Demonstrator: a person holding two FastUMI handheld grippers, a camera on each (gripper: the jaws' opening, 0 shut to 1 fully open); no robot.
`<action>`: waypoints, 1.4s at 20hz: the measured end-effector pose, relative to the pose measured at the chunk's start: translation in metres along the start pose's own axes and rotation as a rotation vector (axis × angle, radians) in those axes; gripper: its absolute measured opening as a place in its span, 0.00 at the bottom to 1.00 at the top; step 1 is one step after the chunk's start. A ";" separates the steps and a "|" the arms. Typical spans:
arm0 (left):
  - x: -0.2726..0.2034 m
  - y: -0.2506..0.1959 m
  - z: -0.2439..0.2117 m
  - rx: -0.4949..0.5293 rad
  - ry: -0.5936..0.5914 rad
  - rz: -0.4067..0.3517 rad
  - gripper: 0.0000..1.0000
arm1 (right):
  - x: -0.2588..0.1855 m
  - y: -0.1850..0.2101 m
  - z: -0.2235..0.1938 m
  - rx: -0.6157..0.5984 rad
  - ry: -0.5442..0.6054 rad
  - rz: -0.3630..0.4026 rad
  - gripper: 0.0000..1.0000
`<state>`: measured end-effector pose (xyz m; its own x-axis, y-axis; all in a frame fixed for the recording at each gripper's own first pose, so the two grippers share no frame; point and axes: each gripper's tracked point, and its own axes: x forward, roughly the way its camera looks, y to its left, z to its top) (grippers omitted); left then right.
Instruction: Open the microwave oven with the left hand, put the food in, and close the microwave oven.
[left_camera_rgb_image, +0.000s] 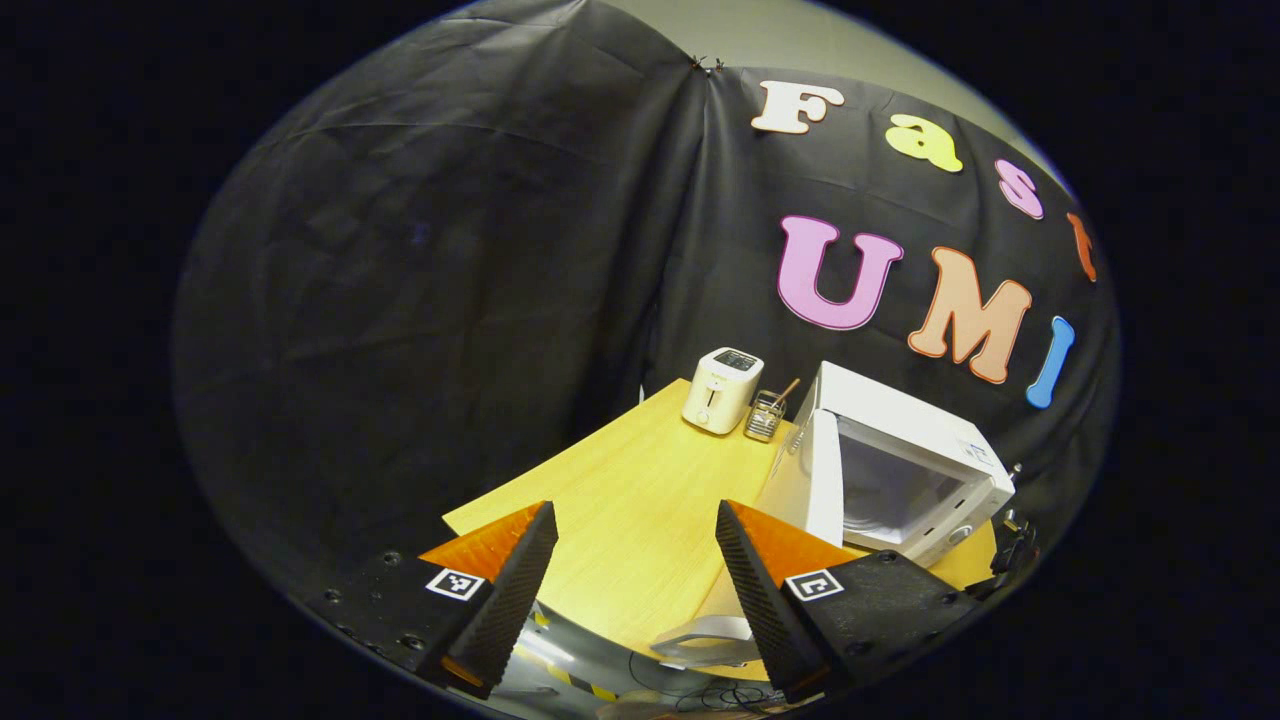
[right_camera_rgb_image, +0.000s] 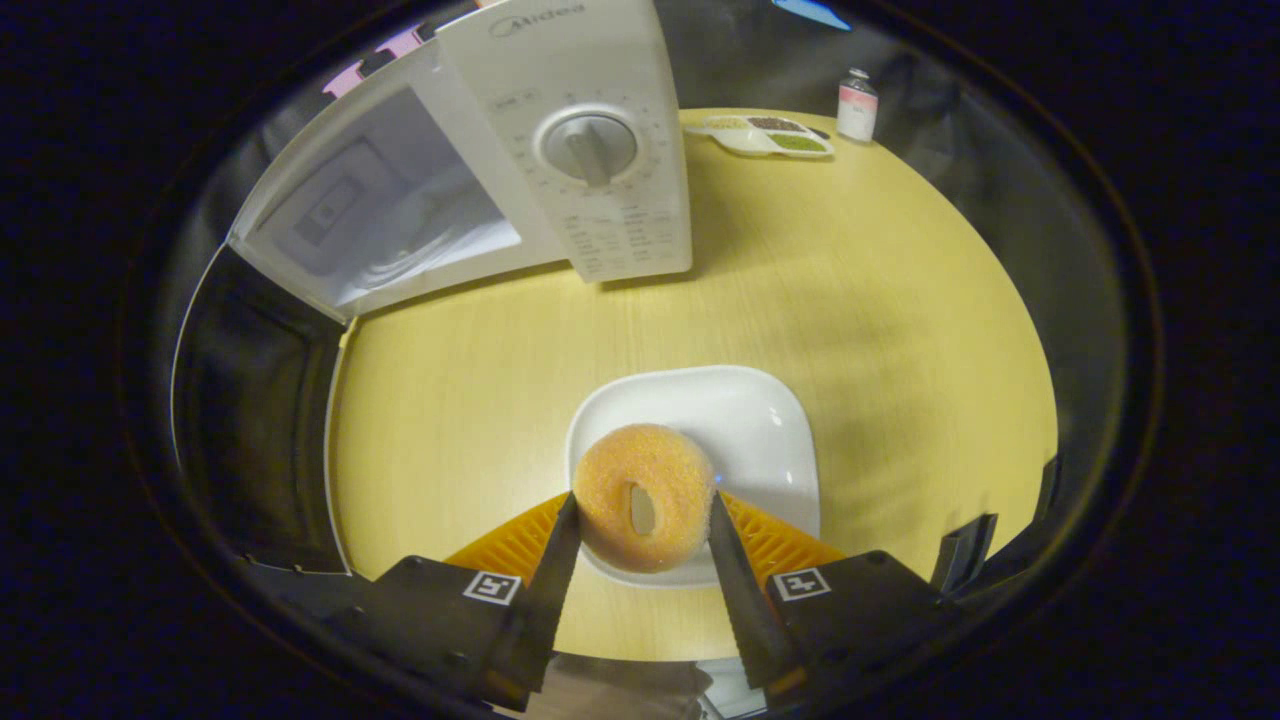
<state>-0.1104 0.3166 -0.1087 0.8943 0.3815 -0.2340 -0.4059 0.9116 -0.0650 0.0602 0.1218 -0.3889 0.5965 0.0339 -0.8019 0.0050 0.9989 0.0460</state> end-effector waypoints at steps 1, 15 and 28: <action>0.002 -0.002 0.000 0.006 0.005 -0.006 0.94 | -0.004 0.009 -0.001 -0.008 -0.012 0.013 0.71; 0.015 -0.007 -0.027 -0.020 0.095 -0.055 0.94 | -0.039 0.205 0.049 0.194 -0.201 0.432 0.70; 0.015 0.011 -0.044 0.021 0.154 -0.022 0.94 | 0.012 0.226 0.161 0.363 -0.511 0.240 0.70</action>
<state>-0.1095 0.3254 -0.1553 0.8627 0.3347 -0.3790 -0.3810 0.9231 -0.0523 0.1975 0.3432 -0.2927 0.9194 0.1458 -0.3653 0.0406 0.8886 0.4569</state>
